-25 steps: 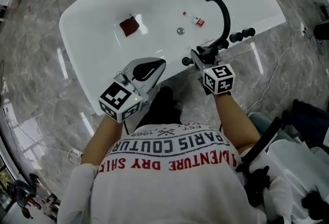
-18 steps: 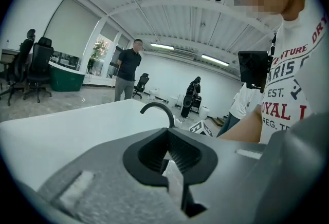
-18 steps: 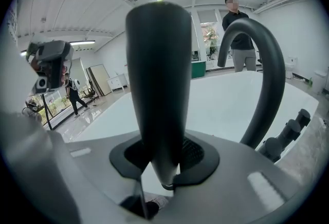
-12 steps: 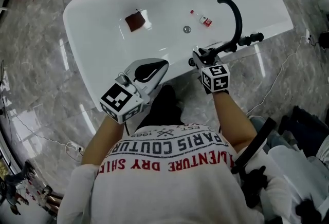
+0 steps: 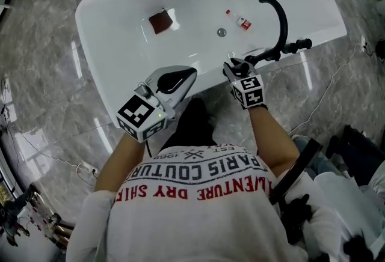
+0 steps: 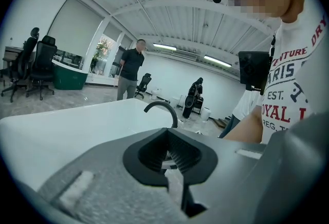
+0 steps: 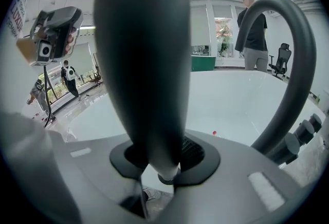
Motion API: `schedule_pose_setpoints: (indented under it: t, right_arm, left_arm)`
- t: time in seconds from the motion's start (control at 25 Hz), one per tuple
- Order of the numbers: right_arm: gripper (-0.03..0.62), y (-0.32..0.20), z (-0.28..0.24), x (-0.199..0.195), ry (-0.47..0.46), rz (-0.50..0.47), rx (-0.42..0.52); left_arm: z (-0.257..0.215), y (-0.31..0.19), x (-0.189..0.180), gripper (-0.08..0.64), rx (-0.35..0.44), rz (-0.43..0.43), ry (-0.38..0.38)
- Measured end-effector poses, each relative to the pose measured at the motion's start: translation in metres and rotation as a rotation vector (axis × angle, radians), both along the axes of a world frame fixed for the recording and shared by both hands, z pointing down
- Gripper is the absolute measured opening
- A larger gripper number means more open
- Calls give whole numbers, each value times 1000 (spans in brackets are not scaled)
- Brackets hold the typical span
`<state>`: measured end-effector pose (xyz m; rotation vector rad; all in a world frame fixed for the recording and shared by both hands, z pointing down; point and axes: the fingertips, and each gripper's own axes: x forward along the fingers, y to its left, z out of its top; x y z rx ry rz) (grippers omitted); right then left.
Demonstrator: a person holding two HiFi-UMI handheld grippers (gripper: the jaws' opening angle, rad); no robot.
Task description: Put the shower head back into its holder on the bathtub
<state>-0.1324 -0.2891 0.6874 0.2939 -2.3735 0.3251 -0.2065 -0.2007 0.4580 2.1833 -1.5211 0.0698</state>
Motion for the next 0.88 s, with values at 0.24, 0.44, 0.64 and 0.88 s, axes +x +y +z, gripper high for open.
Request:
schedule_pose_setpoints:
  t: [0.24, 0.44, 0.64, 0.88]
  right_arm:
    - [137, 20, 14, -5, 59, -76, -19]
    - [217, 17, 2, 0, 14, -38, -36]
    - [207, 19, -46, 22, -65, -24, -8]
    - [46, 55, -152, 52, -251, -18, 71]
  left_arm:
    - [4, 0, 7, 2, 3, 22, 19]
    - [10, 1, 15, 3, -3, 44, 19]
    - [6, 2, 32, 3, 10, 69, 11]
    - [-11, 20, 69, 3, 21, 107, -21]
